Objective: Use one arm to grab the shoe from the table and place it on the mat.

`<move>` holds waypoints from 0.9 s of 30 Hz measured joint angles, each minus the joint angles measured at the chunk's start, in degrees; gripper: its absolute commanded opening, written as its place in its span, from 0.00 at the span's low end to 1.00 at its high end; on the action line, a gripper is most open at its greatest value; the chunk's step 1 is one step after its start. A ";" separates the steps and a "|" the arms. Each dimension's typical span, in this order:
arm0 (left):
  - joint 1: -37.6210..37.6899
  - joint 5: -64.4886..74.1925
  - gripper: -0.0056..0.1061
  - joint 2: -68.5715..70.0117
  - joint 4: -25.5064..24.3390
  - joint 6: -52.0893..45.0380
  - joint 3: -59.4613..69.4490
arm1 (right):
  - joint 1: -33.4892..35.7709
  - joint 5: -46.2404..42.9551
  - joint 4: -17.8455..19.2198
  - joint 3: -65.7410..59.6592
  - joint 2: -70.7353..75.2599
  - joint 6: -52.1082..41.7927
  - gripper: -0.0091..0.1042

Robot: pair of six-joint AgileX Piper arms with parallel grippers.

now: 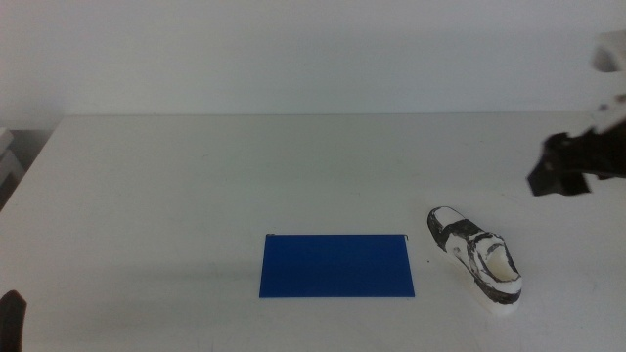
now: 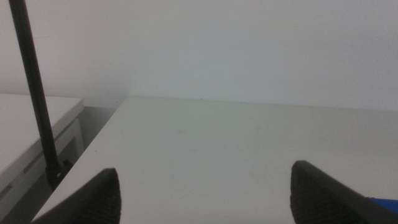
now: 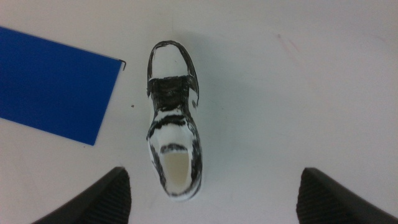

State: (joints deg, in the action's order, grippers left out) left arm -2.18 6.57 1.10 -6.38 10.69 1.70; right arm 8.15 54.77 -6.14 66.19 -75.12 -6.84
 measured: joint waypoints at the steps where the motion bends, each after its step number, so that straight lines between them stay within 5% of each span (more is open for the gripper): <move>1: 0.00 0.00 0.89 0.00 0.00 0.00 0.00 | 0.88 0.58 0.89 1.49 -2.11 0.89 0.81; 10: 0.00 0.00 0.89 0.00 0.00 0.00 0.00 | 7.08 1.44 2.58 6.70 -16.79 2.82 0.81; 27: 0.00 0.00 0.89 0.00 0.00 0.00 0.00 | 8.73 -2.95 5.57 6.76 -30.73 2.82 0.80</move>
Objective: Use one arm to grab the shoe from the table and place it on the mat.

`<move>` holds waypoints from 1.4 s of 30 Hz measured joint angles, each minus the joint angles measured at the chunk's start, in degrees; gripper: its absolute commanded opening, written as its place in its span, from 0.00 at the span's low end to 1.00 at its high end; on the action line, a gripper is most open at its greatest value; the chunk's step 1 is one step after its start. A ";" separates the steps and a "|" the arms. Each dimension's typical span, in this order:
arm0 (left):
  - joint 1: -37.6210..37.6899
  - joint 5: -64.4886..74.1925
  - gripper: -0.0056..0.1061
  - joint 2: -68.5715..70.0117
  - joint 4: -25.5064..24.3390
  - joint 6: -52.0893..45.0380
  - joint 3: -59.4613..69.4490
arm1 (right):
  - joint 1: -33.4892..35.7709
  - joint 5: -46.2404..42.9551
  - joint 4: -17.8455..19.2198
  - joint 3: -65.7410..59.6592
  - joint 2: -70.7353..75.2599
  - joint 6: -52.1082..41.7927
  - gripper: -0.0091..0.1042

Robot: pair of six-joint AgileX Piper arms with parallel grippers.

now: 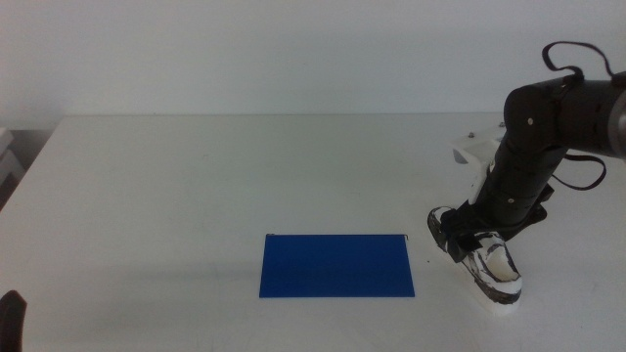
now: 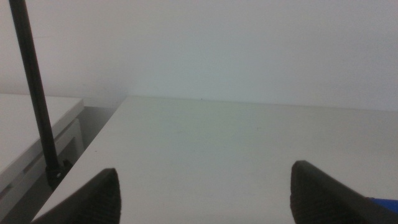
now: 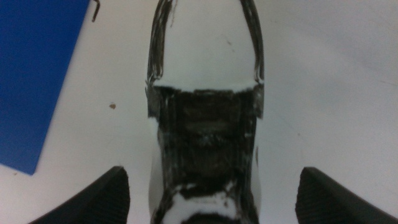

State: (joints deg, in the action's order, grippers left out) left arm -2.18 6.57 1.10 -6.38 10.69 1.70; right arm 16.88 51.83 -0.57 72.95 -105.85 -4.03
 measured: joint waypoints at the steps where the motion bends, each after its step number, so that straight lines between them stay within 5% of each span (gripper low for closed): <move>1: 0.00 0.00 0.89 0.00 0.00 0.00 0.00 | 0.00 -0.24 0.00 0.00 -0.42 0.00 0.79; 10: 0.00 0.00 0.89 0.00 0.00 0.00 0.00 | 0.00 -0.69 0.94 0.00 -3.22 0.02 0.63; 18: 0.00 0.00 0.89 0.00 0.00 0.00 0.00 | 0.00 0.67 1.39 0.11 -3.09 0.21 0.06; 28: 0.00 0.00 0.89 0.00 0.00 0.00 0.00 | 1.96 9.45 2.80 8.14 2.69 3.41 0.05; 42: 0.00 0.00 0.89 0.00 0.00 0.00 0.00 | 14.72 18.34 5.08 31.45 -9.53 14.27 0.05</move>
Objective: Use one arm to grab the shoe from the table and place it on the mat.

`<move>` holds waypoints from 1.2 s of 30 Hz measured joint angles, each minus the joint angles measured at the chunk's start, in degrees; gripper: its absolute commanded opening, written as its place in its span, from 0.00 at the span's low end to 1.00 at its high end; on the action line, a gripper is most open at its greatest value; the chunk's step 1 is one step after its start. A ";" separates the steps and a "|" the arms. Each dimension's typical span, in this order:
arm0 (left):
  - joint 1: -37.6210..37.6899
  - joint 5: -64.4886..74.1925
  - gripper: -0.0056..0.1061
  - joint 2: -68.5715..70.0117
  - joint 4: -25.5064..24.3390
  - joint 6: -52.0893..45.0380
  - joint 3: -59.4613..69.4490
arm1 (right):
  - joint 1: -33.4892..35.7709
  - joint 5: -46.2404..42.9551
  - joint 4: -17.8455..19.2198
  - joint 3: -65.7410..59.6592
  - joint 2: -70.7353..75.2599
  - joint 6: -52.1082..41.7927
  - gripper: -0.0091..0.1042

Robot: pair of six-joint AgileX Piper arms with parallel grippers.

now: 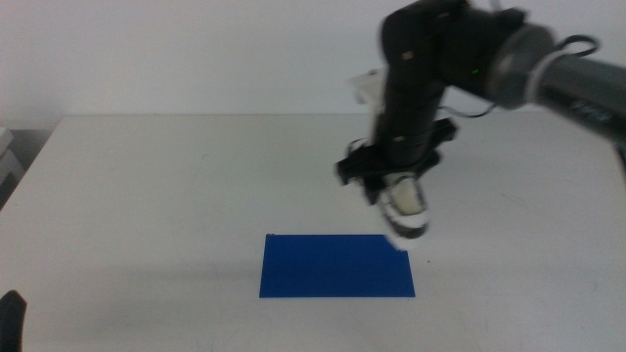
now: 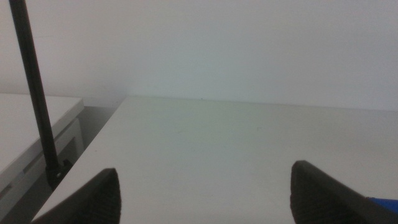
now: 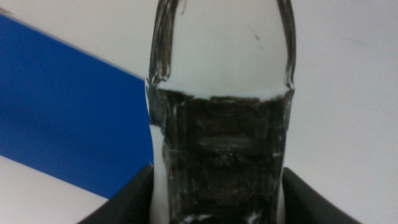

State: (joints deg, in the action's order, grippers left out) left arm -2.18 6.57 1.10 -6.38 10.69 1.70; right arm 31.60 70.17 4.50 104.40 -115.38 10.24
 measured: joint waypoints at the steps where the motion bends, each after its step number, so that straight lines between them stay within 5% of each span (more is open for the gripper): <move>1: 0.00 0.00 0.89 0.00 0.00 0.00 0.00 | 1.04 0.00 -0.36 1.26 -0.96 0.33 0.05; 11: 0.00 0.00 0.89 0.00 0.00 0.00 0.00 | 6.62 0.17 -2.99 4.19 -7.11 -2.37 0.05; 20: 0.00 0.00 0.89 0.00 0.00 0.00 0.00 | 6.98 0.19 -3.93 4.52 -7.33 -42.15 0.05; 23: 0.00 0.00 0.89 0.00 0.00 0.00 0.00 | 6.98 0.19 -4.50 4.52 -7.38 -48.68 0.05; 36: 0.00 0.00 0.89 0.00 0.00 0.00 0.00 | 6.98 0.19 -4.50 4.52 -11.03 -49.39 0.05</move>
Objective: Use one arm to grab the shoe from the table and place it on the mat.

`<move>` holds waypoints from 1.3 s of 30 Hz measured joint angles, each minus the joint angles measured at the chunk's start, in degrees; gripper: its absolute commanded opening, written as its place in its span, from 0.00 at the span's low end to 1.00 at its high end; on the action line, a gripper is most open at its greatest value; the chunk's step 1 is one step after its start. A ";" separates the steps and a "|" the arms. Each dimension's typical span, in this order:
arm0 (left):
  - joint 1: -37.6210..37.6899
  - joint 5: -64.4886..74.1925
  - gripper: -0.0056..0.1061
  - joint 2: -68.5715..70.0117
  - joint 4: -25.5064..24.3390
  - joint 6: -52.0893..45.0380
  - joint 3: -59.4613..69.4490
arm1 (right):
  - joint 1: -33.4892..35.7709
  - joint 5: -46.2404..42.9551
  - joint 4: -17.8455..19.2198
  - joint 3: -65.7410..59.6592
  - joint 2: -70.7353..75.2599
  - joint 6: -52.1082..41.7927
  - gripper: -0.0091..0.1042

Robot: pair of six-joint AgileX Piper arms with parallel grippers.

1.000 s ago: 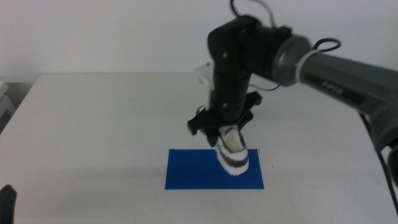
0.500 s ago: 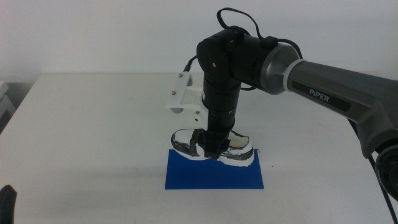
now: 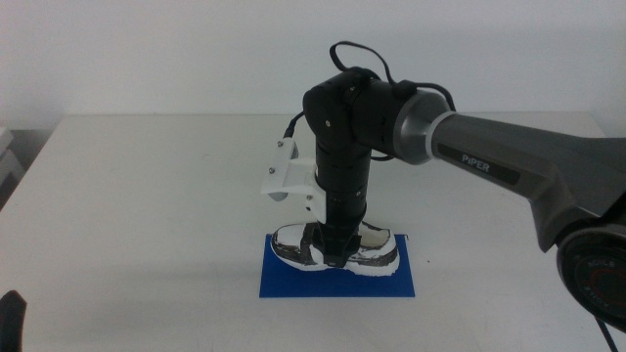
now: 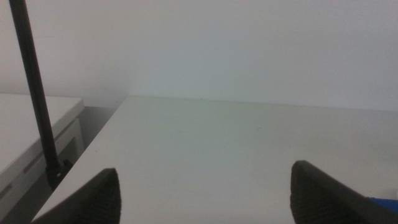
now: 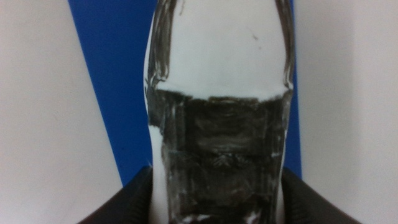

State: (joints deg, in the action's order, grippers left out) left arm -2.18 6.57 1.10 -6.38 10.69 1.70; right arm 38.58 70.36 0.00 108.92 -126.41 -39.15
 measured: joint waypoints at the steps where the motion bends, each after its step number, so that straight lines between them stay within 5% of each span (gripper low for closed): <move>1: 0.00 0.00 0.89 0.00 0.00 0.00 0.00 | 0.00 0.00 0.00 0.00 -0.34 0.00 0.05; 11: 0.00 0.00 0.89 0.00 0.00 0.00 0.00 | 0.00 -0.10 -0.61 0.00 -1.85 0.23 0.07; 15: 0.00 0.00 0.89 0.00 0.00 0.00 0.00 | 0.00 -0.21 -1.42 0.00 -1.85 0.25 0.19; 17: 0.00 0.00 0.89 0.00 0.00 0.00 0.00 | 0.00 -0.27 -1.69 0.00 -1.99 0.25 0.31; 18: 0.00 0.00 0.89 0.00 0.00 0.00 0.00 | 0.00 -0.27 -1.90 0.04 -2.11 0.25 0.68; 21: 0.00 0.00 0.89 0.00 0.00 0.00 0.00 | 0.00 -0.27 -2.10 0.04 -1.74 0.30 0.77; 30: 0.00 0.00 0.89 0.00 0.00 0.00 0.00 | -3.29 -0.03 -4.24 -0.07 10.61 9.98 0.78; 39: 0.00 0.00 0.89 0.00 0.00 0.00 0.00 | -14.83 -12.33 1.22 -19.48 39.21 30.26 0.73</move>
State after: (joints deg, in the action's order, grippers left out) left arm -2.18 6.57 1.10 -6.38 10.69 1.70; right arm 23.75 58.03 1.22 89.44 -87.20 -8.89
